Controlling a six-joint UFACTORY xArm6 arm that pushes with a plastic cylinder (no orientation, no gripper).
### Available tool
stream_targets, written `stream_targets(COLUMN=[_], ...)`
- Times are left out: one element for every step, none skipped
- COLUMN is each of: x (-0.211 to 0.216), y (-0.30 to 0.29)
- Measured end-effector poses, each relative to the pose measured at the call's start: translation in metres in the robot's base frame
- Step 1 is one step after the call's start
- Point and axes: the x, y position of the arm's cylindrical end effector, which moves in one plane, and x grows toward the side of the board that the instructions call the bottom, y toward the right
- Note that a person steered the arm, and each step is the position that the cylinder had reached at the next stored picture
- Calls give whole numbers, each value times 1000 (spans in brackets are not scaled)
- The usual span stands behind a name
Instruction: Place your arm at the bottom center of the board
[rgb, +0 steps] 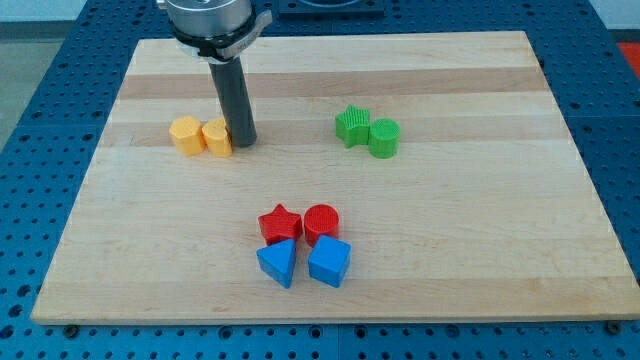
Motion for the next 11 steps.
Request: stream_targets(x=[21,50,80,122,163,201,215,215,215,214,210], y=[13,14,5,-8,-16,-15,0,39,76,89,86])
